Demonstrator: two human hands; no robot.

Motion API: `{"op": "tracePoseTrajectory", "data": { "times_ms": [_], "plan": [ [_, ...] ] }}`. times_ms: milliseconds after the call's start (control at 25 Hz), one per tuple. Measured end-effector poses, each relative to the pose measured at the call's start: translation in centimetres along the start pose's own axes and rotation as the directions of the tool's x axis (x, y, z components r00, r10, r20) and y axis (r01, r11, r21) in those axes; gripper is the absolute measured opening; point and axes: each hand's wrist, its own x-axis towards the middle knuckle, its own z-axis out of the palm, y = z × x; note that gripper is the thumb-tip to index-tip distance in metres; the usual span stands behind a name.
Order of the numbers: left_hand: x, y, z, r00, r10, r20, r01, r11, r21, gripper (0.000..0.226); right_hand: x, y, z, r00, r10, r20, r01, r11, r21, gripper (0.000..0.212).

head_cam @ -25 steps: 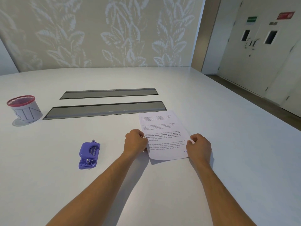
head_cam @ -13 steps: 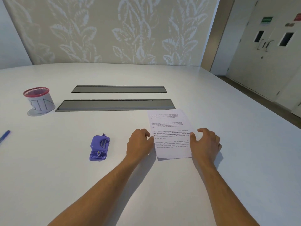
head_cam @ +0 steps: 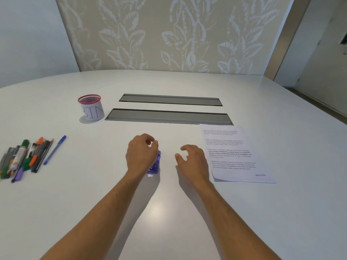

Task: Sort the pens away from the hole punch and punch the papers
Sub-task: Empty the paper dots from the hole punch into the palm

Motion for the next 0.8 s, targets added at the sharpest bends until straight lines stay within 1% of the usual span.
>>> {"op": "tracePoseTrajectory", "data": {
  "times_ms": [80, 120, 200, 280, 400, 520, 640, 720, 800],
  "plan": [
    [0.5, -1.6, -0.9, 0.998, -0.056, 0.009, 0.056, 0.998, -0.008, 0.02, -0.4, -0.7, 1.9, 0.996, 0.017, 0.087, -0.015, 1.0, -0.028, 0.038],
    [0.7, -2.2, -1.2, 0.996, -0.085, 0.034, 0.086, 0.996, -0.023, 0.022, -0.6, -0.8, 2.6, 0.994, -0.006, 0.108, 0.013, 0.998, -0.066, 0.035],
    [0.8, -2.9, -1.5, 0.984, -0.13, 0.12, 0.137, 0.989, -0.055, 0.029, -0.9, -0.9, 3.6, 0.988, -0.095, 0.121, 0.118, 0.974, -0.194, 0.027],
    [0.7, -3.0, -1.5, 0.966, -0.148, 0.211, 0.167, 0.983, -0.077, 0.035, -0.8, -0.8, 4.0, 0.982, -0.126, 0.14, 0.162, 0.943, -0.29, 0.027],
    [0.8, -3.0, -1.3, 0.933, -0.188, 0.305, 0.243, 0.958, -0.154, 0.033, -0.7, -0.7, 4.0, 0.982, -0.116, 0.151, 0.159, 0.937, -0.311, 0.032],
    [1.3, -3.2, -1.4, 0.892, -0.252, 0.376, 0.37, 0.884, -0.285, 0.027, -0.8, -0.6, 4.2, 0.983, -0.112, 0.149, 0.154, 0.936, -0.315, 0.034],
    [1.6, -3.4, -1.8, 0.869, -0.29, 0.4, 0.443, 0.817, -0.369, 0.025, -0.8, -0.5, 4.3, 0.984, -0.091, 0.156, 0.136, 0.942, -0.308, 0.042],
    [1.8, -3.4, -2.1, 0.863, -0.307, 0.401, 0.472, 0.772, -0.425, 0.023, -0.9, -0.6, 4.1, 0.983, -0.075, 0.167, 0.123, 0.948, -0.295, 0.041],
    [2.1, -3.6, -2.7, 0.865, -0.307, 0.397, 0.477, 0.747, -0.462, 0.022, -0.9, -0.6, 4.0, 0.981, -0.077, 0.176, 0.123, 0.954, -0.272, 0.041]
  ]
}}
